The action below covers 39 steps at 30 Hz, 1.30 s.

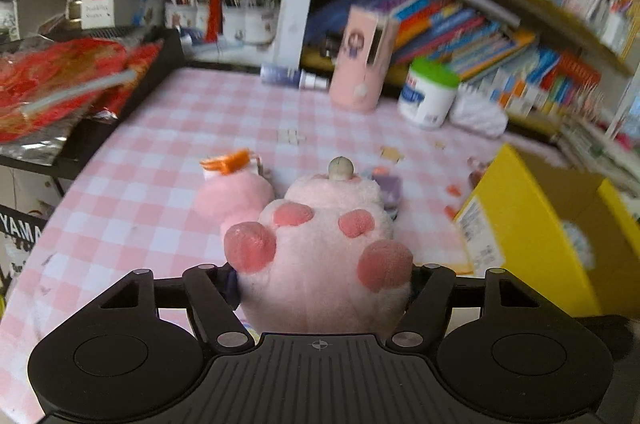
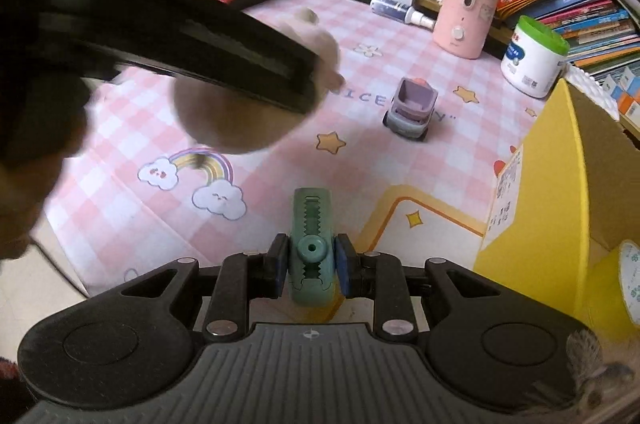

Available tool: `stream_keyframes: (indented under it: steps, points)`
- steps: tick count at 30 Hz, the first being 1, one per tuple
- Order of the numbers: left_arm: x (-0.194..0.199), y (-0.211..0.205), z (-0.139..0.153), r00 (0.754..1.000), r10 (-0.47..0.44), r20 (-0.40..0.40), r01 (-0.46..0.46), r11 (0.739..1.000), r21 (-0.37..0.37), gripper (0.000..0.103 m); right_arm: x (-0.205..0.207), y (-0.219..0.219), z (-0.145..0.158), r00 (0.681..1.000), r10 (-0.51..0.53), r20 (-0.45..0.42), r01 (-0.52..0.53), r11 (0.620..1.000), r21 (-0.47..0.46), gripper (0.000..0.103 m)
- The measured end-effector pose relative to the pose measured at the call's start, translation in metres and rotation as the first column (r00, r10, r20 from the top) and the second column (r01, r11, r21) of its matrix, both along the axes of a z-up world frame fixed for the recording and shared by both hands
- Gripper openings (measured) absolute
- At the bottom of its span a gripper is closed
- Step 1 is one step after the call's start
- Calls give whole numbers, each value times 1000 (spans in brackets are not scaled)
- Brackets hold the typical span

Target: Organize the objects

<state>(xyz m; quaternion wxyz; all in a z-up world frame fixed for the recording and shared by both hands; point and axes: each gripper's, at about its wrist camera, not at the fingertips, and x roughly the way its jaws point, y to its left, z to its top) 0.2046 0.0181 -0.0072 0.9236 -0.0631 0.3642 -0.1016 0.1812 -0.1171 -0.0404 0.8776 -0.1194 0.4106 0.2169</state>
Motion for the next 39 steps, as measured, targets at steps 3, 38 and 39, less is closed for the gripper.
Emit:
stream_keyframes:
  steps: [3, 38, 39]
  points:
    - [-20, 12, 6, 1000, 21, 2, -21, 1000, -15, 69, -4, -1, 7, 999, -29, 16, 29, 999, 21, 23]
    - [-199, 49, -1, 991, -111, -70, 110, 994, -23, 69, -178, 18, 22, 984, -175, 15, 173, 981, 91, 23]
    - [-202, 48, -1, 990, -122, -72, 121, 992, -22, 69, -183, 16, 20, 982, -188, 10, 186, 978, 93, 23]
